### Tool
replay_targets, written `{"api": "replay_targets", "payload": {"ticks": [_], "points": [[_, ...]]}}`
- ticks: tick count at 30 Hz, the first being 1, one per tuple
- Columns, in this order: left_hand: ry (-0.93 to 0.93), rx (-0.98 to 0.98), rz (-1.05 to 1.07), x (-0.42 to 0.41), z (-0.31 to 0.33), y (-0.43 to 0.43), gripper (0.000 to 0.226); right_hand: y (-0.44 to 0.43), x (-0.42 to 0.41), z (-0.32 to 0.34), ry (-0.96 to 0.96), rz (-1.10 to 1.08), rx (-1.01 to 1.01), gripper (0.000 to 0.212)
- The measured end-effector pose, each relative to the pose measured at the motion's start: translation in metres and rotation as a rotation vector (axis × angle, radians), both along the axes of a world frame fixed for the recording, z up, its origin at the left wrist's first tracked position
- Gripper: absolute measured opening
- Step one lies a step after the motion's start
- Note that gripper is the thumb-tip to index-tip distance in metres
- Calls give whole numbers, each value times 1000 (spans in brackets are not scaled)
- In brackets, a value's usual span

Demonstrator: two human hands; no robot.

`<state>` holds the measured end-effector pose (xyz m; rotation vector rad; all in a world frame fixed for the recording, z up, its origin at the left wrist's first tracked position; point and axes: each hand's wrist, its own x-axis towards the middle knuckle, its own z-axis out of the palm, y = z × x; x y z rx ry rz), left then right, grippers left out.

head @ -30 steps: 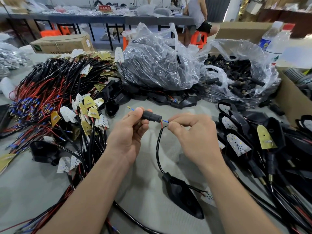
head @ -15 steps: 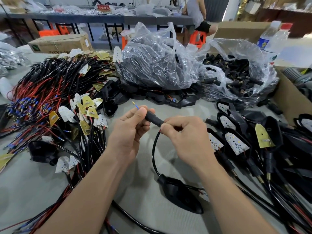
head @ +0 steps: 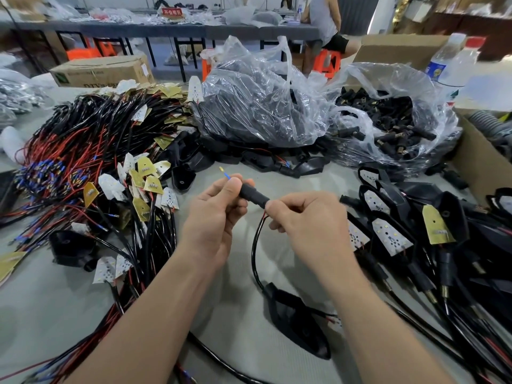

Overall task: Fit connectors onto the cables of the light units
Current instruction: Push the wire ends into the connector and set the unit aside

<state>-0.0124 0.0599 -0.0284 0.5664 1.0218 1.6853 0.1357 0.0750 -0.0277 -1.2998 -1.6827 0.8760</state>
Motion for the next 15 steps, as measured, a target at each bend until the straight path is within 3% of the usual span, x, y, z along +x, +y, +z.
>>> {"api": "replay_targets", "payload": {"ticks": [1, 3, 7, 9, 12, 15], "points": [[15, -1, 10, 1, 0, 0, 14, -2, -3, -2, -101, -53, 80, 21], [2, -5, 20, 1, 1, -1, 14, -3, -6, -2, -62, -77, 71, 26], [-118, -31, 22, -4, 3, 2, 26, 1, -1, 9, 544, 124, -369, 32], [-164, -50, 17, -6, 3, 3, 20, 0, 1, 12, 641, 181, -429, 29], [-160, -59, 21, -6, 1, 5, 14, -1, -2, 10, 553, 165, -320, 24], [-131, -50, 26, -3, -1, 4, 12, -3, -5, 6, 253, 46, -114, 22]]}}
